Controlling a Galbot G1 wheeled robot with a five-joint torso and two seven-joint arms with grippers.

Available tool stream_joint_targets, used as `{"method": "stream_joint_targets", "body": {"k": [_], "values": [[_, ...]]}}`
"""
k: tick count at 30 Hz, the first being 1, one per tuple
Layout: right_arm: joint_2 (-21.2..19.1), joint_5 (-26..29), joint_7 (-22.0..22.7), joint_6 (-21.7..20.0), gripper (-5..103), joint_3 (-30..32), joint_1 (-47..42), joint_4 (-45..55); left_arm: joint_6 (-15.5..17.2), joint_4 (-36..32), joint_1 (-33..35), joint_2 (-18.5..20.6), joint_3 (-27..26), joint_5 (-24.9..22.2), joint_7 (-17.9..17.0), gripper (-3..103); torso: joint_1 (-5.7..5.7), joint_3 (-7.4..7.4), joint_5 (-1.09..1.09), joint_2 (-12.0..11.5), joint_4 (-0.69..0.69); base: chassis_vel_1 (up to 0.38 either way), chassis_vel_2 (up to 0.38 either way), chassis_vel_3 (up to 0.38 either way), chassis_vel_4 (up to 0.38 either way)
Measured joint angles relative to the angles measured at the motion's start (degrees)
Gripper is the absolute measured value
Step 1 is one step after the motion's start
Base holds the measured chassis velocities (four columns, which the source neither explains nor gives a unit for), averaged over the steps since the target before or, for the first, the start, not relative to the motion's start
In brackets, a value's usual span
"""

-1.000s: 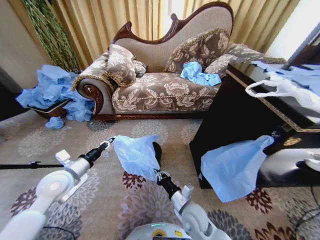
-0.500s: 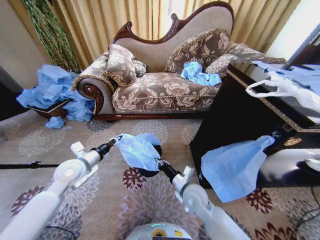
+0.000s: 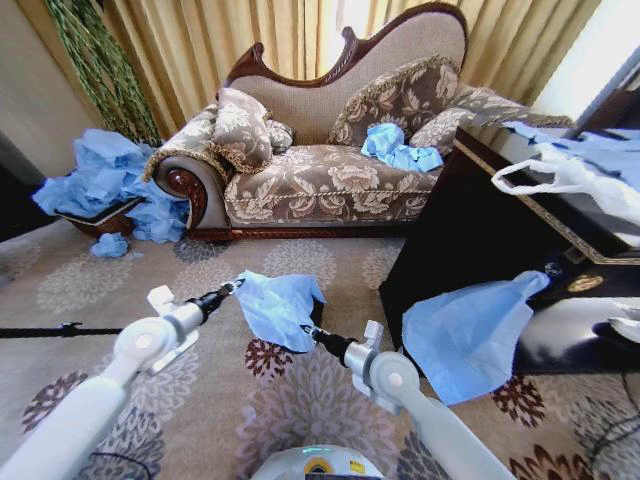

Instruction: Place a garbage bag over the trash bin.

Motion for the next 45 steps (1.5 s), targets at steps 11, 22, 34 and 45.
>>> {"method": "stream_joint_targets", "body": {"k": [11,22,34,45], "values": [[1.75,8.58,4.53,-0.95,0,1.93,-0.01,-0.37,0.53,-0.45,1.71,-2.9,-2.84,-1.55,-2.3,0,-0.01,0.0,0.0,0.0,0.0,0.0,0.0,0.0,0.0],[2.01,6.69,2.93,-0.72,0,5.69,6.02,-8.57,-0.11,5.07,-9.25,-2.39,9.76,2.58,-1.66,0,0.0,0.0,-0.01,0.0,-0.03,0.0,0.0,0.0,0.0],[3.41,-4.79,-3.42,1.15,0,6.8,6.15,-17.59,-0.07,10.19,-13.33,-5.54,15.34,5.98,-0.39,0,0.01,0.0,-0.01,0.0,-0.03,0.0,0.0,0.0,0.0],[5.21,-14.38,-9.21,5.06,0,6.42,1.59,-18.58,0.0,14.89,-9.56,-4.74,15.28,9.28,1.76,0,0.0,0.0,-0.01,0.0,-0.02,0.0,0.0,0.0,0.0]]}}
